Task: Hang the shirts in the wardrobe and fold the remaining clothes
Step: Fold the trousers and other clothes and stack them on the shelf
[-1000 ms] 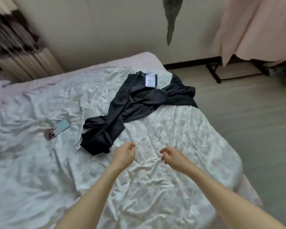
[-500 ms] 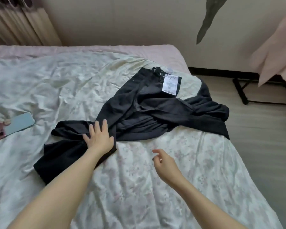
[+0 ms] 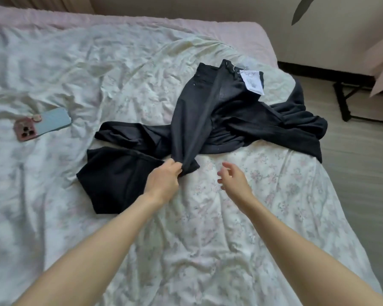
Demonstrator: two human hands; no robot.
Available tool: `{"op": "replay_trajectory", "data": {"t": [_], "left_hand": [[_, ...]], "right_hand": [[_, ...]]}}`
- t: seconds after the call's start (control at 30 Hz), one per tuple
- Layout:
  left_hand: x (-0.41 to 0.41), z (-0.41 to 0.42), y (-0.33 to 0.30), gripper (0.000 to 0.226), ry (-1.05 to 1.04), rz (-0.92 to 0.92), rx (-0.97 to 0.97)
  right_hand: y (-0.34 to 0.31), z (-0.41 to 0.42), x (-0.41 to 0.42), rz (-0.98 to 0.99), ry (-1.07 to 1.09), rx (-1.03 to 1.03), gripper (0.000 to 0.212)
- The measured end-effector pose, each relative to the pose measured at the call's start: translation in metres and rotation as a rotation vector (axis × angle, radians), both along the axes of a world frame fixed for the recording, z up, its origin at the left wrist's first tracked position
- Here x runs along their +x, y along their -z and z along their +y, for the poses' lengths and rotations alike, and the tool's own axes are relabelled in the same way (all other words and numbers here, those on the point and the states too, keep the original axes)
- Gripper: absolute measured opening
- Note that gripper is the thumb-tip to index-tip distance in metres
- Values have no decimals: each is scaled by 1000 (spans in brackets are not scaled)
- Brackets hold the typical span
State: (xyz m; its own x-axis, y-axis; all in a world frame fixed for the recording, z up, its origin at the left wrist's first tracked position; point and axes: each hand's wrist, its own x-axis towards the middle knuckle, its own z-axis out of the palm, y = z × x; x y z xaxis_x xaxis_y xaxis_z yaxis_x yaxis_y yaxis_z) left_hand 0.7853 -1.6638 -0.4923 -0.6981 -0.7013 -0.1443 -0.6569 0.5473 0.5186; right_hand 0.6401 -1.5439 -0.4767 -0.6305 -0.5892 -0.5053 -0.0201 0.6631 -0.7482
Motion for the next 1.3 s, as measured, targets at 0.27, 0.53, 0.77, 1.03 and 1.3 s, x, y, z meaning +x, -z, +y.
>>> {"op": "replay_trajectory", "data": {"t": [0.27,0.53,0.77,1.03,1.3], "left_hand": [[136,146,-21,14,214,-54,172],[162,194,-26,22,361,-340,367],[151,175,-24,19,133,-319,602],[71,118,-6,77,-642,-21,897],[7,56,26,80,-748,39,843]], "right_hand": [[-13,21,75,-229,110,171,100],[-4,134,141,104,-158,434,41],[-2,212,138,43,-558,606,17],[-20,134,66,456,-484,461,30],[0,23,-38,916,-407,174,35]]}}
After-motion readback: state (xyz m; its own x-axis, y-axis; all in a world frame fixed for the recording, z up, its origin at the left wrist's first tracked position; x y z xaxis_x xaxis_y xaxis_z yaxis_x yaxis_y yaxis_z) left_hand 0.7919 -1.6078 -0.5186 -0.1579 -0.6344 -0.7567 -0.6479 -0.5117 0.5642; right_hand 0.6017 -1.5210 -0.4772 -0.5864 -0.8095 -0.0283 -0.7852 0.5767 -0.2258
